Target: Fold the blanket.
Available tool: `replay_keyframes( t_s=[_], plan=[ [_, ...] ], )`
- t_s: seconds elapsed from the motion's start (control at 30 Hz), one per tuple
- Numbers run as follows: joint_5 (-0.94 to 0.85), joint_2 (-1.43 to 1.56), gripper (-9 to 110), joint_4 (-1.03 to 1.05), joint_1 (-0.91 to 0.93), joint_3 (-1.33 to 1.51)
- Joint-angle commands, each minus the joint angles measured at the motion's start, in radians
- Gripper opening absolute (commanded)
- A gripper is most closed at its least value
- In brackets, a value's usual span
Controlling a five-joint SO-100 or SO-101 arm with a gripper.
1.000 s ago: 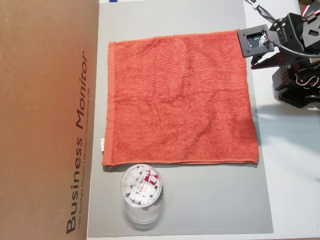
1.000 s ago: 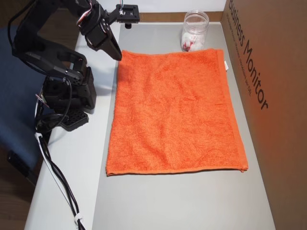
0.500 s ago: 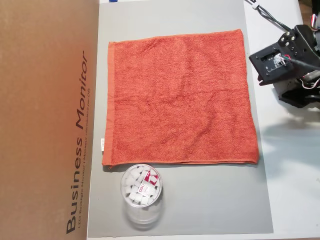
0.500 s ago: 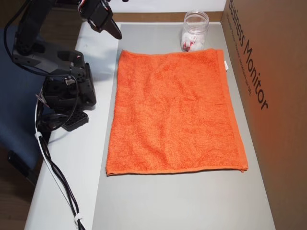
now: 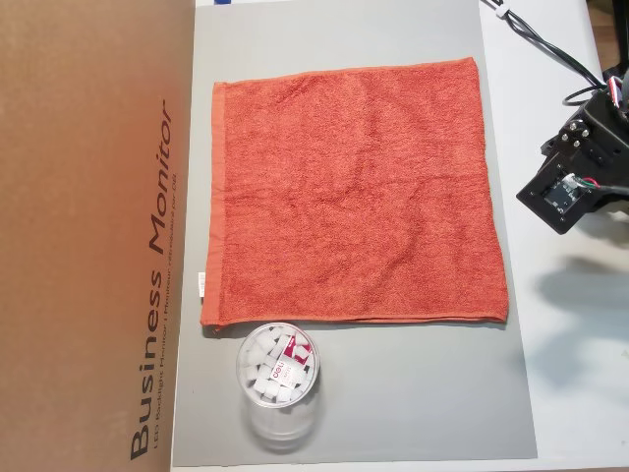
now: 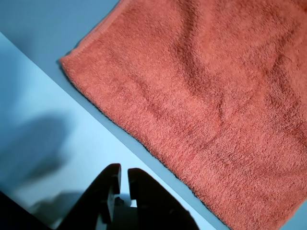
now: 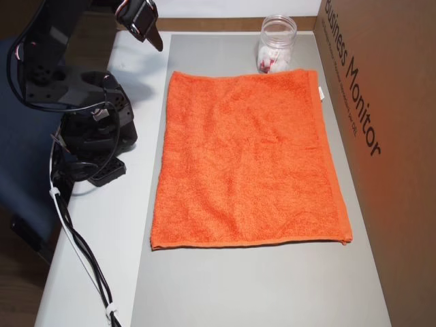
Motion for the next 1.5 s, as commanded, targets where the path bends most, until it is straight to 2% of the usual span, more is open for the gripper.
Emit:
replay_keyframes(
  t_s=[0.0, 0.23, 0.47, 0.57, 0.93, 1.13, 1.47],
  plan=[
    [0.006, 0.0, 0, -0.012, -0.032, 0.005],
    [-0.008, 0.0, 1, -0.031, -0.141, 0.02],
    [0.008, 0.0, 20, -0.044, -0.261, 0.087],
    [0.003, -0.002, 23, -0.054, -0.284, 0.121],
    [-0.011, -0.018, 23, -0.322, -0.364, 0.247],
    [-0.009, -0.186, 23, -0.351, -0.364, 0.212],
    [-0.011, -0.428, 23, -0.54, -0.391, 0.173]
  ],
)
